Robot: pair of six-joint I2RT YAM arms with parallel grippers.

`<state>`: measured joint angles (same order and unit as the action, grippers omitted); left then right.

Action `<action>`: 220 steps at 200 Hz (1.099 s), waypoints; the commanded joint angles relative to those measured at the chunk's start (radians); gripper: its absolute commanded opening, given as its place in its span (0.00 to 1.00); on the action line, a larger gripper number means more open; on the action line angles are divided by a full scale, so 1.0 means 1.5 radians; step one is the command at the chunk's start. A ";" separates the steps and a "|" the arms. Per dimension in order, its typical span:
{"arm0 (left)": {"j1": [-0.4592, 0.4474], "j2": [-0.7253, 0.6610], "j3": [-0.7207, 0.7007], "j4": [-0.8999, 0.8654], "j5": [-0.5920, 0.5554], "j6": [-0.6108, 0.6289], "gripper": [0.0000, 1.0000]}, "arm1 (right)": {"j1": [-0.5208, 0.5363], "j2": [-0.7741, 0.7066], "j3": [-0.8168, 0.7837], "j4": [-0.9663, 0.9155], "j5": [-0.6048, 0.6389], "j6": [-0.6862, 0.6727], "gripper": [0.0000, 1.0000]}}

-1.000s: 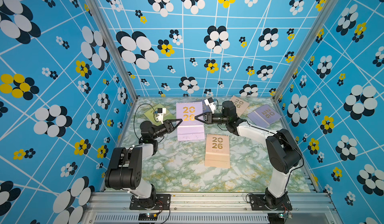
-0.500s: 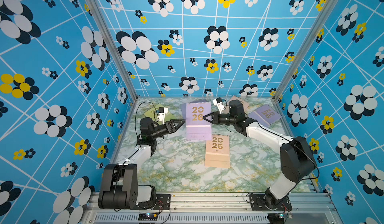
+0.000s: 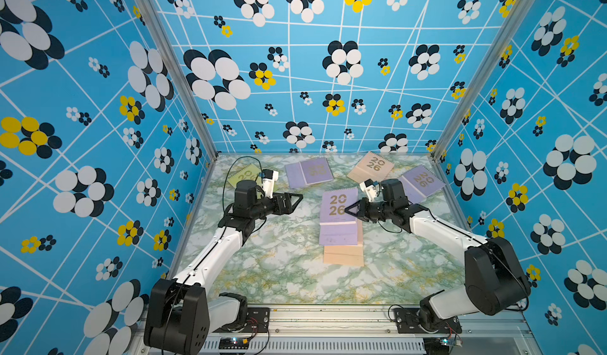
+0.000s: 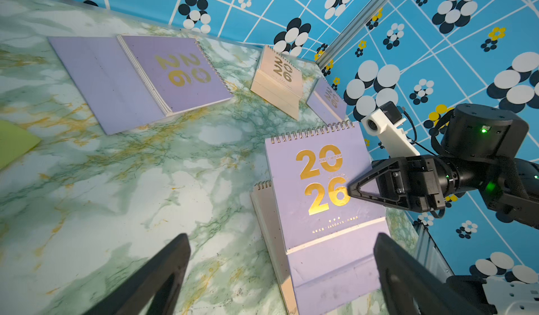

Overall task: Stack the calendars
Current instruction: Place the calendar at the calendar.

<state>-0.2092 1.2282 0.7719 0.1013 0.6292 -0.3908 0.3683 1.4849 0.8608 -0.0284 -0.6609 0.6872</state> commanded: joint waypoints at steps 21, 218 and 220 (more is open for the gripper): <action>-0.038 0.026 0.026 -0.030 -0.042 0.039 1.00 | -0.014 -0.026 -0.051 0.072 -0.057 0.011 0.00; -0.108 0.100 0.017 0.046 -0.011 0.007 1.00 | -0.047 0.047 -0.133 0.107 -0.098 -0.053 0.00; -0.109 0.101 0.018 0.046 -0.010 0.006 1.00 | -0.047 0.047 -0.133 0.105 -0.098 -0.054 0.00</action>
<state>-0.3565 1.3563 0.7830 0.1349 0.5880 -0.3737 0.3042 1.5490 0.6746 0.1112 -0.7845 0.6388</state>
